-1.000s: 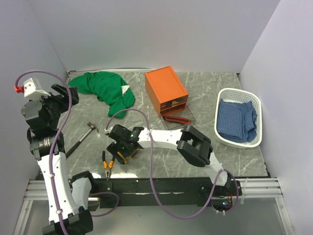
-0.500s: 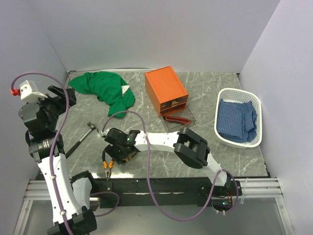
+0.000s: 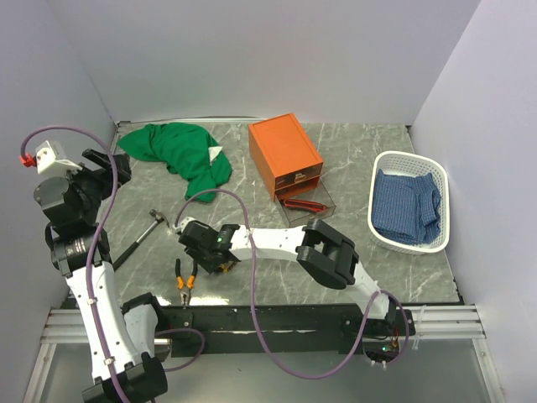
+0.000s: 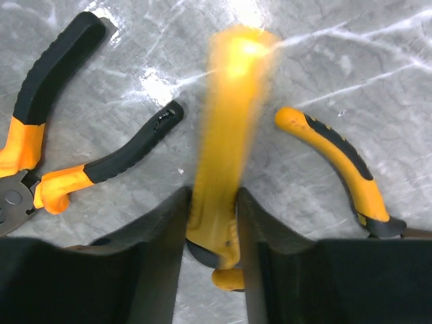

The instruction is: Sort the tools into containers

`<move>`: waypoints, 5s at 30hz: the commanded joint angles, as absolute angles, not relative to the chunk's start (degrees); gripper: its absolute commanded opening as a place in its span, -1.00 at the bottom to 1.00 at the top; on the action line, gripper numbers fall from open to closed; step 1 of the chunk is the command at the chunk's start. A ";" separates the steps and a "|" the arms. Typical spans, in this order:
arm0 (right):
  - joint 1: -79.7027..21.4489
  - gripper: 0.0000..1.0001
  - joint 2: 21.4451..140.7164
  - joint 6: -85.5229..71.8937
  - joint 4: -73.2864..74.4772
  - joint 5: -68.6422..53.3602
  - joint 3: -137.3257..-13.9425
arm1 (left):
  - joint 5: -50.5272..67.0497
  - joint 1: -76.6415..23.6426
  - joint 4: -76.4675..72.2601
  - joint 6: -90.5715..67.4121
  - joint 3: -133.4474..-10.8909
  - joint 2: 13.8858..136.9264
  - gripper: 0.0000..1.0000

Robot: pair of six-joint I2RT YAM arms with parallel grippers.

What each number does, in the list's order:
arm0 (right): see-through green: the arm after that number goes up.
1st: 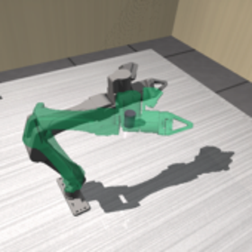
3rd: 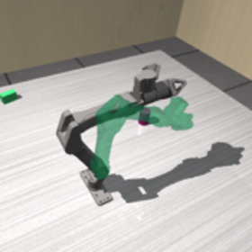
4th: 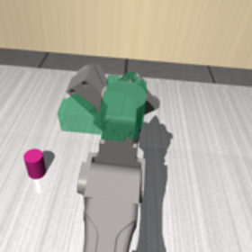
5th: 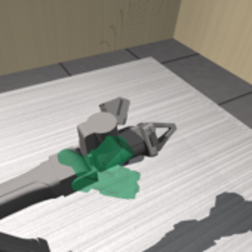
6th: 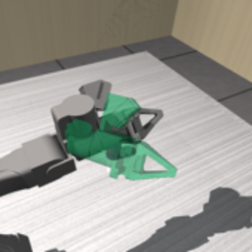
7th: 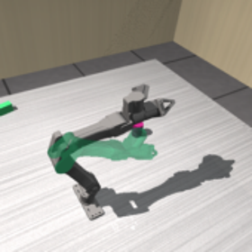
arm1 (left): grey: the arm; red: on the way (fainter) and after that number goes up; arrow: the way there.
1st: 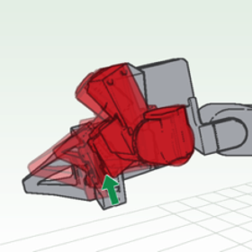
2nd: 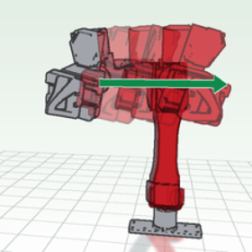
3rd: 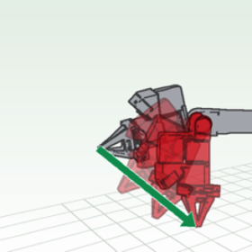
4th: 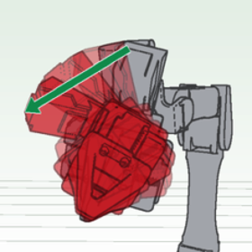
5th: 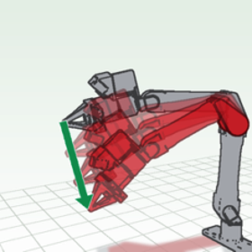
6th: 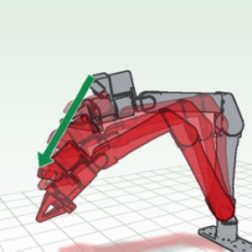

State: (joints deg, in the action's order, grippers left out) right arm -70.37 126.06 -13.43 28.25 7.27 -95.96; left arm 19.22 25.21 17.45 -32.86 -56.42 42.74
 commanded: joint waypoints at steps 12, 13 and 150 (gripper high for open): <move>-69.52 -1.00 116.39 -8.18 29.18 9.76 -95.45 | 22.14 25.58 12.75 -34.45 -57.92 45.43 0.67; -68.91 -1.00 115.24 -8.00 29.27 10.02 -95.45 | 22.50 25.58 12.57 -34.63 -58.27 45.87 0.67; -50.53 0.29 107.40 60.55 33.14 -27.95 -79.19 | 29.79 18.81 10.99 -30.76 -47.20 48.60 0.73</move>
